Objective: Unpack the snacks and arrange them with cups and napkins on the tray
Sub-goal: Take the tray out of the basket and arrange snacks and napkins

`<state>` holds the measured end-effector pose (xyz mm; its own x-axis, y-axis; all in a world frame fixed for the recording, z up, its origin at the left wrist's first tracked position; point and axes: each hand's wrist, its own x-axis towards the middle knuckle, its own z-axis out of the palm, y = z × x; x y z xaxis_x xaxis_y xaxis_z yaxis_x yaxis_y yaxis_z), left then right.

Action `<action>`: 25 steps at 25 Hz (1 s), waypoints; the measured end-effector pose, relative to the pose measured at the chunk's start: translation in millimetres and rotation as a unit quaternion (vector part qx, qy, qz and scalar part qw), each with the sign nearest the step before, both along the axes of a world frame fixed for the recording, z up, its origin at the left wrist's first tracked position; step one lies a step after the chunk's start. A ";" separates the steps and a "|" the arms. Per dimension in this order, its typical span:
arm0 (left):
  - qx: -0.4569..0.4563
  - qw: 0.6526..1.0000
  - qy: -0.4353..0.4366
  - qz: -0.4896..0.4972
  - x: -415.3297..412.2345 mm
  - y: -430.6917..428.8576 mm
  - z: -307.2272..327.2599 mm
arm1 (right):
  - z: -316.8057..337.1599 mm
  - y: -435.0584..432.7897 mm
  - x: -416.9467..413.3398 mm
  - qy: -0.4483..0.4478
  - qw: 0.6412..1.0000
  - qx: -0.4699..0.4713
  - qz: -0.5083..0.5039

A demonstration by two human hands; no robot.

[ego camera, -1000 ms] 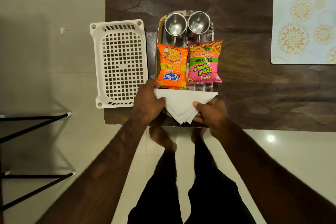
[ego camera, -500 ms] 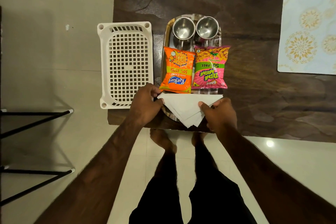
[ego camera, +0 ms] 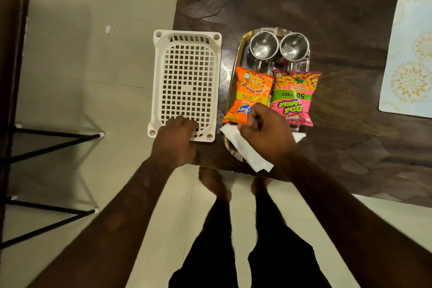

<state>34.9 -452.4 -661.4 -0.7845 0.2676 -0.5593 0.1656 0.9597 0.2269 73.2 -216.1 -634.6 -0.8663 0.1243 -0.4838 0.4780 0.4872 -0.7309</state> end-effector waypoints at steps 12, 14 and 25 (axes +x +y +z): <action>0.002 0.996 0.013 -0.087 59.3 -4.3 -13.8 | -1.2 -15.4 1.1 -0.038 0.999 -0.007 0.037; 0.011 0.997 0.016 -0.079 63.5 -5.1 -13.9 | -0.7 -13.2 4.9 -0.039 0.999 -0.004 0.032; 0.091 0.992 0.085 0.033 80.5 19.9 15.8 | 9.7 18.3 -10.4 -0.020 0.998 -0.019 0.060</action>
